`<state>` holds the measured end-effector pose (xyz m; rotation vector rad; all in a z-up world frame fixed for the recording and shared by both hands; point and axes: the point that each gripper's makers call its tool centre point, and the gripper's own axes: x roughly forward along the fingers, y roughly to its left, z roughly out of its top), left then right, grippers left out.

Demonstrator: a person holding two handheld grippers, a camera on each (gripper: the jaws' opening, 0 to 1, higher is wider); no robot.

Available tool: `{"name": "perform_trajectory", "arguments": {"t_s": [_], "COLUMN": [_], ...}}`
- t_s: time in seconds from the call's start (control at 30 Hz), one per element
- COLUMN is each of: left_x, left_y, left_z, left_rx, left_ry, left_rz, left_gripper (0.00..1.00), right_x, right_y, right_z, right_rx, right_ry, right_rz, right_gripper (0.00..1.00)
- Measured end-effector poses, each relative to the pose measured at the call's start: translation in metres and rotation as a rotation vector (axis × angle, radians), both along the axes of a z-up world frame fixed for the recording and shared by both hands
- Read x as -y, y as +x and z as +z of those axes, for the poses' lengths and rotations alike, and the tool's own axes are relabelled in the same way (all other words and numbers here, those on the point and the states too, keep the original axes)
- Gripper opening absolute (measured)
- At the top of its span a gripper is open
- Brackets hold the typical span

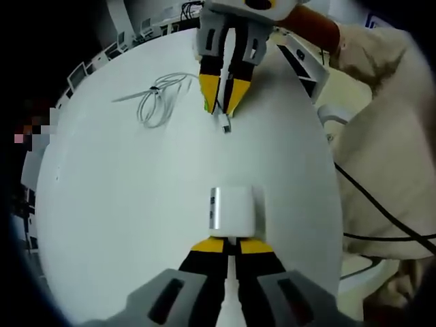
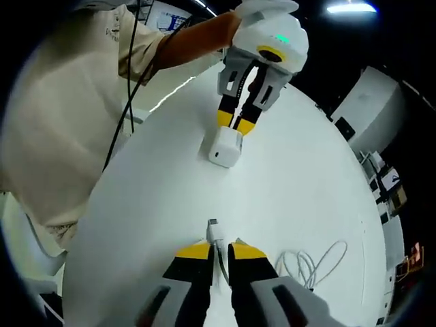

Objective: Plug the desk Type‑C cable into the charger adapter.

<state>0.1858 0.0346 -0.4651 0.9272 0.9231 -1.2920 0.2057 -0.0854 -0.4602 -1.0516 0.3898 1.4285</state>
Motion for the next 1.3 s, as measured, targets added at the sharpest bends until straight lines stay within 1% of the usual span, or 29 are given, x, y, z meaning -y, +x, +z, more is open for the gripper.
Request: {"name": "perform_trajectory", "arguments": {"t_s": [0.17,0.33,0.43,0.63,0.67,0.83,0.97,1.07,1.13,1.2,1.23,1.3], "left_x": [0.000,0.000,0.001,0.000,0.000,0.001,0.000,0.001,0.002,0.002,0.002,0.001], "left_y": [0.000,0.000,-0.001,0.000,0.000,0.000,0.000,-0.001,0.000,0.000,0.000,-0.001], "left_z": [0.000,0.000,0.000,0.000,-0.001,-0.001,-0.001,-0.001,-0.002,-0.002,-0.002,-0.002], "left_rx": [-0.002,-0.002,-0.002,-0.003,-0.004,-0.007,-0.010,-0.009,-0.010,-0.011,-0.012,-0.016], "left_ry": [-0.002,-0.007,-0.008,-0.008,-0.009,-0.006,-0.006,-0.005,-0.003,-0.002,-0.003,-0.004], "left_rz": [0.002,0.005,0.006,0.007,0.008,0.008,0.009,0.009,0.010,0.011,0.011,0.013], "left_gripper": [0.05,0.05,0.05,0.05,0.05,0.05,0.05,0.05,0.05,0.05,0.05,0.05], "right_x": [-0.001,-0.002,-0.001,-0.004,-0.005,-0.009,-0.011,-0.012,-0.014,-0.014,-0.016,-0.016], "right_y": [0.000,0.000,0.003,0.001,0.002,0.001,-0.001,-0.006,-0.005,-0.007,-0.005,-0.007], "right_z": [-0.002,-0.002,-0.002,-0.001,0.000,0.003,0.004,0.004,0.005,0.006,0.009,0.009], "right_rx": [-0.005,-0.013,-0.001,0.024,0.038,0.062,0.105,0.109,0.136,0.138,0.164,0.185], "right_ry": [0.001,0.015,0.020,0.050,0.059,0.085,0.104,0.111,0.121,0.125,0.137,0.134], "right_rz": [0.005,-0.003,-0.013,-0.014,-0.019,-0.038,-0.052,-0.044,-0.052,-0.052,-0.053,-0.055], "right_gripper": [0.07,0.06,0.06,0.06,0.06,0.06,0.06,0.06,0.06,0.06,0.06,0.06]}}
